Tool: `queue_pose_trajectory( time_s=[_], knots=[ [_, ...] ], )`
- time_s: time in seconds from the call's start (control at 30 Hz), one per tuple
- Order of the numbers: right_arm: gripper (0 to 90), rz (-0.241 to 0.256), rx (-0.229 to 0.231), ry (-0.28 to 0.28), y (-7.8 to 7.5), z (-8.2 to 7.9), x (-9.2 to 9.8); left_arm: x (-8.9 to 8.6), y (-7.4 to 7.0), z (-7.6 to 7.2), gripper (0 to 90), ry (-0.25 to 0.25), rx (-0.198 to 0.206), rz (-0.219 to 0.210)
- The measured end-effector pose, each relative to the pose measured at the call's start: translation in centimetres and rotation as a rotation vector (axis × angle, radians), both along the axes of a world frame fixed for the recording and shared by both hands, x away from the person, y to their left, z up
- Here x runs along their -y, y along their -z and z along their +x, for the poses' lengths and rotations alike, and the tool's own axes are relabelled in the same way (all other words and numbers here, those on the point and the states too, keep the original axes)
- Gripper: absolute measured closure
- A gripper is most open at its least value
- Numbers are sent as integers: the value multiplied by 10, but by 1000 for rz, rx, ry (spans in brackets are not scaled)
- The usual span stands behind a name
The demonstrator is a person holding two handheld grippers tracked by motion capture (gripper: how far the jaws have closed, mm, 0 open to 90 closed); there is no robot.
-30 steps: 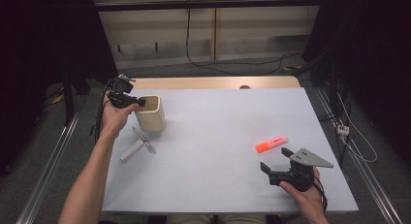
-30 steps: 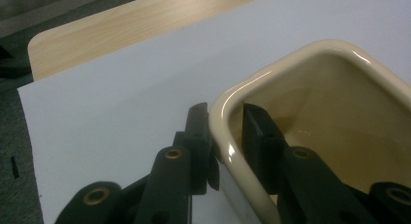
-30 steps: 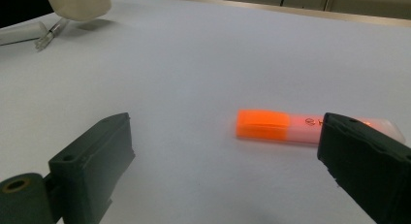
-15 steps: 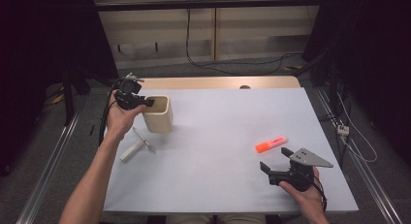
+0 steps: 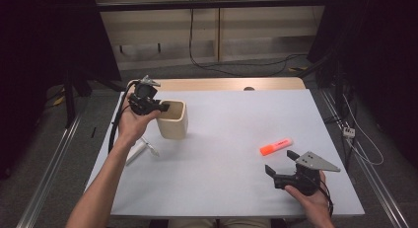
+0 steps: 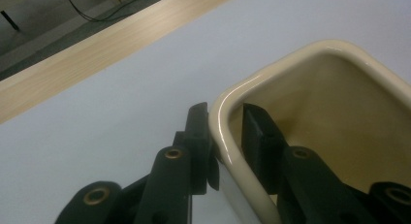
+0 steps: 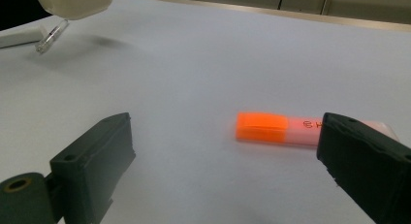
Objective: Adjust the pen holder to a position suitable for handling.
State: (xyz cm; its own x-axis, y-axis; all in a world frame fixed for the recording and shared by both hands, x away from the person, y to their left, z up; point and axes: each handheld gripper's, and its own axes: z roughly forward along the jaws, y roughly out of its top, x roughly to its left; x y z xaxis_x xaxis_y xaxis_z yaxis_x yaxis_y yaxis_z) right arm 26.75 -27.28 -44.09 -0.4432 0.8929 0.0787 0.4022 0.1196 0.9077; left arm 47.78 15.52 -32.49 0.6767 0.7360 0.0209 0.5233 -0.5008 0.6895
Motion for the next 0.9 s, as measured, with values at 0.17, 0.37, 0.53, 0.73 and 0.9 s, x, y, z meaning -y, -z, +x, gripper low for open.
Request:
queue_pose_trajectory(
  time_s=[0.17,0.37,0.53,0.73,0.9],
  knots=[
    [58,-1,4,-5,0,0,-1,16,3,-5,738,35,3,7],
    [55,-3,-1,-11,0,0,-1,31,6,-8,738,53,-5,-1],
    [55,0,1,-8,0,0,1,49,12,-11,738,73,-10,1],
    [55,-4,2,-12,0,1,0,72,21,-14,739,90,-26,-8],
    [55,-2,3,-9,0,1,0,89,29,-17,738,98,-36,-5]
  ],
)
